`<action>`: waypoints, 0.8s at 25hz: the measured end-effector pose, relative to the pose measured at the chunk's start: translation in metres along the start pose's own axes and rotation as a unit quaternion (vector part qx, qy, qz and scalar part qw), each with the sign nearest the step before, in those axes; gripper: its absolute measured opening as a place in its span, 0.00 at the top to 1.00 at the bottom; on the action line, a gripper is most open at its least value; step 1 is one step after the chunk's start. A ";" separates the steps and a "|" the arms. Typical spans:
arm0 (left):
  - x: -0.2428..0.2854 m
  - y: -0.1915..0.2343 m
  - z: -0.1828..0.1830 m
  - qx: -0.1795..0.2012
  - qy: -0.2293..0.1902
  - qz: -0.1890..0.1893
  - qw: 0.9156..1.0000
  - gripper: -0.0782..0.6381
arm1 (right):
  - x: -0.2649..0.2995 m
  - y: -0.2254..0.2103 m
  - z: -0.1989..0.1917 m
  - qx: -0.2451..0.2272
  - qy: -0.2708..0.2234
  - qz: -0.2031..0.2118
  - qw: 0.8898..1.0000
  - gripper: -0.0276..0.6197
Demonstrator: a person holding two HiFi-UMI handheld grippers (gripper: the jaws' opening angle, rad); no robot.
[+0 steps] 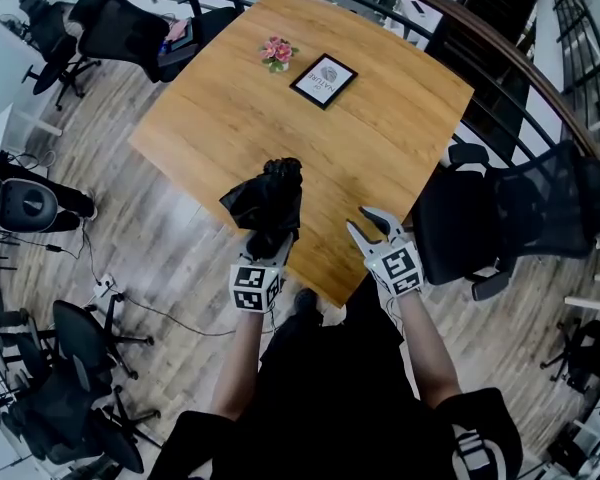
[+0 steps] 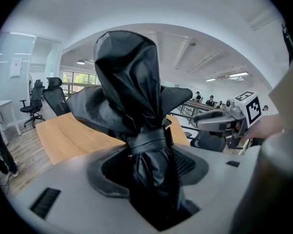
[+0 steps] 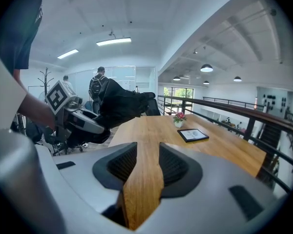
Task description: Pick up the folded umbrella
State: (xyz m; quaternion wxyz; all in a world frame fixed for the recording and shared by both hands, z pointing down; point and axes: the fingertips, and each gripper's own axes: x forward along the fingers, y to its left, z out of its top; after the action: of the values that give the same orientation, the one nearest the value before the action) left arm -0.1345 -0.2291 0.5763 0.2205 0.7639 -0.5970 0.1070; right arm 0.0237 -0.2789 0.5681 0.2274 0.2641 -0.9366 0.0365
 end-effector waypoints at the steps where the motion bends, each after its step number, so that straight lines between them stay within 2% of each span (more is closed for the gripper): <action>1: -0.001 0.000 0.001 0.000 -0.001 0.000 1.000 0.53 | 0.000 0.000 0.001 0.000 0.000 0.000 1.000 0.73; 20: -0.005 0.001 0.010 0.003 -0.011 0.004 1.000 0.53 | 0.002 -0.003 0.007 -0.003 -0.003 -0.004 1.000 0.73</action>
State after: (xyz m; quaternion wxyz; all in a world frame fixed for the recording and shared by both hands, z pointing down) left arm -0.1374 -0.2300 0.5654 0.2112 0.7635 -0.6020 0.1008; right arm 0.0207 -0.2840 0.5628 0.2258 0.2677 -0.9361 0.0321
